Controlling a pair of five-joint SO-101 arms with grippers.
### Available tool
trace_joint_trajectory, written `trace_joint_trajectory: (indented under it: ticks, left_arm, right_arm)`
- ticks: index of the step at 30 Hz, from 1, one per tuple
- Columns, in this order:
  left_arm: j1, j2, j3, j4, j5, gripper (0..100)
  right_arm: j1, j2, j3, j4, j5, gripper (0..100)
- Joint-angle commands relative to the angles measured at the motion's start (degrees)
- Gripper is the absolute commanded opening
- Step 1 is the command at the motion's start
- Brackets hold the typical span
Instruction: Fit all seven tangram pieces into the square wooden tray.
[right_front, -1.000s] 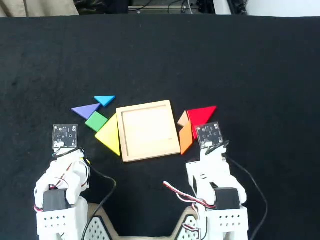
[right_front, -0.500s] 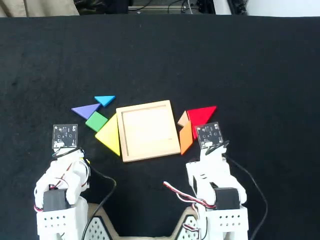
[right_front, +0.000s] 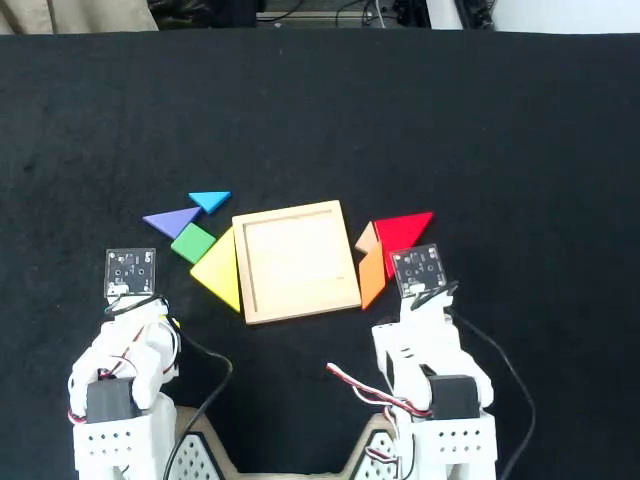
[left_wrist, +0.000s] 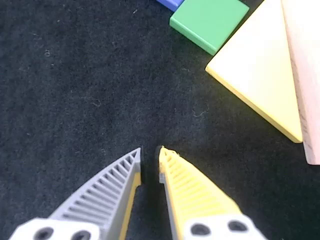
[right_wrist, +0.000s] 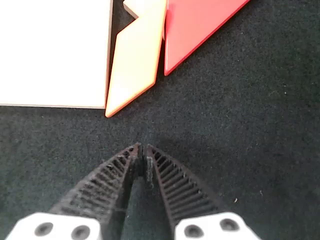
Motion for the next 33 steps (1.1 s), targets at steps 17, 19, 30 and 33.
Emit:
trace_joint_trajectory:
  ticks: [17,19,30,33]
  left_arm:
    - [4.3,-0.3,1.1,0.4,0.1,7]
    - [3.9,-0.3,1.1,0.0,0.1,7]
    - [4.4,-0.4,1.1,-21.0,0.2,7]
    - [4.3,-0.4,1.1,-23.6,-0.1,7]
  right_arm:
    - [-0.6,-3.3,0.0,0.2,-0.3,1.1]
    - [-0.6,-3.3,0.0,0.2,-0.3,1.1]
    - [-0.6,-3.3,0.0,0.2,-0.3,1.1]
    - [-0.6,-3.3,0.0,0.2,-0.3,1.1]
